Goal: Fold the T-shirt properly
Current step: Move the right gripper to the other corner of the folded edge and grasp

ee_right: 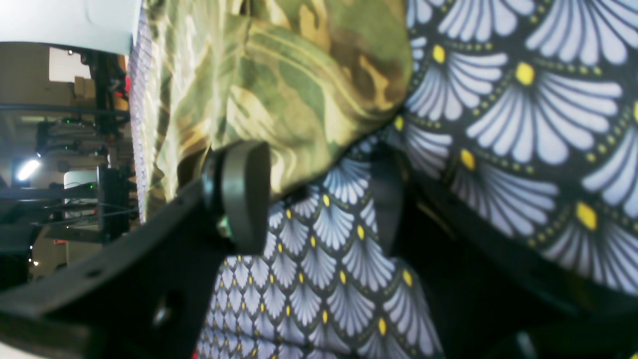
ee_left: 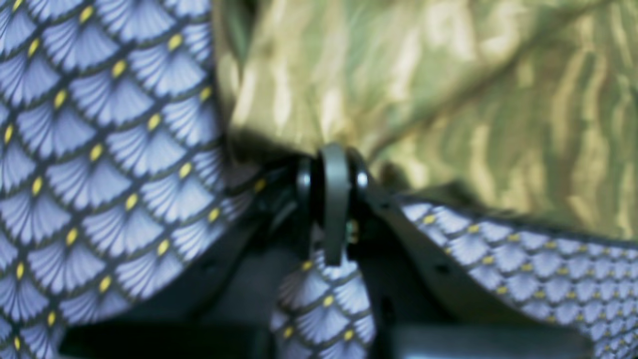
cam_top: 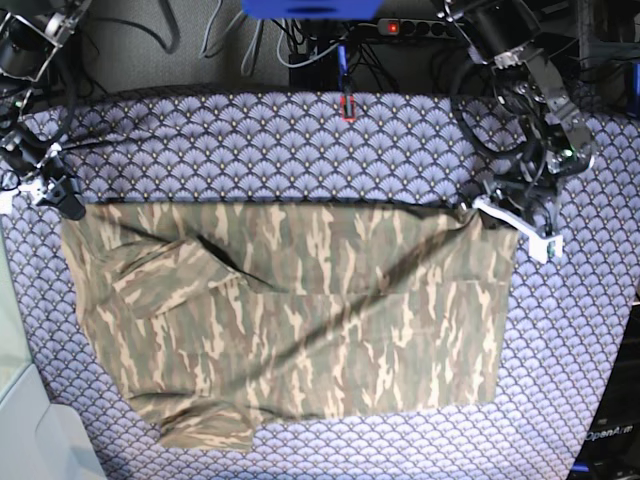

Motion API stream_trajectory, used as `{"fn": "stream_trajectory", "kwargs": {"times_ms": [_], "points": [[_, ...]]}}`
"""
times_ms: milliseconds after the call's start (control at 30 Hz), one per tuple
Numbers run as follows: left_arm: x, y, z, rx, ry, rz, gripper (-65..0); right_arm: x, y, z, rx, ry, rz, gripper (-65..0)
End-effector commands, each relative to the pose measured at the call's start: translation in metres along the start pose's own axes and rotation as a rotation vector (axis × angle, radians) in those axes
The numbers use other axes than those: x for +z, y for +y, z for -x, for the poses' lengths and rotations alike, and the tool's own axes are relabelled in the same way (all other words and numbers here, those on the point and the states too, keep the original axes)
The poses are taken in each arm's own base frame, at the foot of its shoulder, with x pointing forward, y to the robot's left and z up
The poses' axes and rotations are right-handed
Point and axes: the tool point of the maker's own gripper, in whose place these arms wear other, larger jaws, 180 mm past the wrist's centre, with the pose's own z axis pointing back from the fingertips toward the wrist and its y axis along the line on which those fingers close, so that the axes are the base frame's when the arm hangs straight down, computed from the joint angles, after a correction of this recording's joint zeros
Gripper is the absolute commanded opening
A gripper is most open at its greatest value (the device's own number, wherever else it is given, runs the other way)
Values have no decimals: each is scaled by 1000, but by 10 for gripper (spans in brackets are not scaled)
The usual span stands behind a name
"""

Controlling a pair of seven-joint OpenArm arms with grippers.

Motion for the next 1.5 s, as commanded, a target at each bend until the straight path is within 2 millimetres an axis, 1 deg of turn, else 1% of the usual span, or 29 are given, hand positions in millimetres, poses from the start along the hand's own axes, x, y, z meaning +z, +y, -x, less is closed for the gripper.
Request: {"fn": "stream_trajectory", "kwargs": {"times_ms": [0, 100, 300, 400, 433, 500, 567, 633, 700, 1100, 1133, 1200, 1267, 1333, 1367, 1433, 1467], "points": [[4, -4, -21, -18, -65, 10, -642, -29, 29, 6, -4, 8, -96, -314], [6, -5, -24, -22, -73, 11, -642, -31, 31, 6, -4, 6, -102, -315], [6, -5, -24, -22, -73, 11, -642, -31, 32, 5, -1, 6, -103, -315], [5, -5, -25, -22, -74, 11, -642, -29, 34, 1, 13, 1, -103, -315], [5, -5, -25, -22, -74, 11, -642, -28, 39, -3, 38, -4, -108, -315], [6, -5, -26, -22, -77, 11, -642, -28, 58, -11, 123, -11, -131, -316], [5, -5, -25, -20, -78, 10, -642, -26, 67, -12, 177, -8, -139, -329], [5, -5, -26, -19, -78, 12, -642, -23, 73, -15, 206, -14, -144, -348], [5, -5, -24, -18, -73, 13, -642, -22, 74, -16, 212, -14, -144, -358], [5, -6, -26, -20, -76, 15, -642, -22, 68, -6, 190, -11, -138, -364], [5, -6, -26, -20, -76, 15, -642, -21, 68, -5, 191, -11, -137, -381], [5, -6, -24, -19, -73, 14, -642, -21, 68, -4, 194, -5, -136, -455], [5, -6, -24, -19, -71, 13, -642, -21, 67, -4, 191, -4, -135, -567], [5, -6, -23, -21, -70, 13, -642, -21, 67, -4, 192, -1, -134, -649], [5, -5, -22, -21, -68, 13, -642, -20, 66, -3, 194, 3, -132, -650], [6, -3, -15, -19, -52, 8, -642, -17, 61, 3, 190, 11, -123, -650], [8, -3, -16, -23, -57, 6, -642, -15, 61, 3, 196, 9, -120, -650]]}}
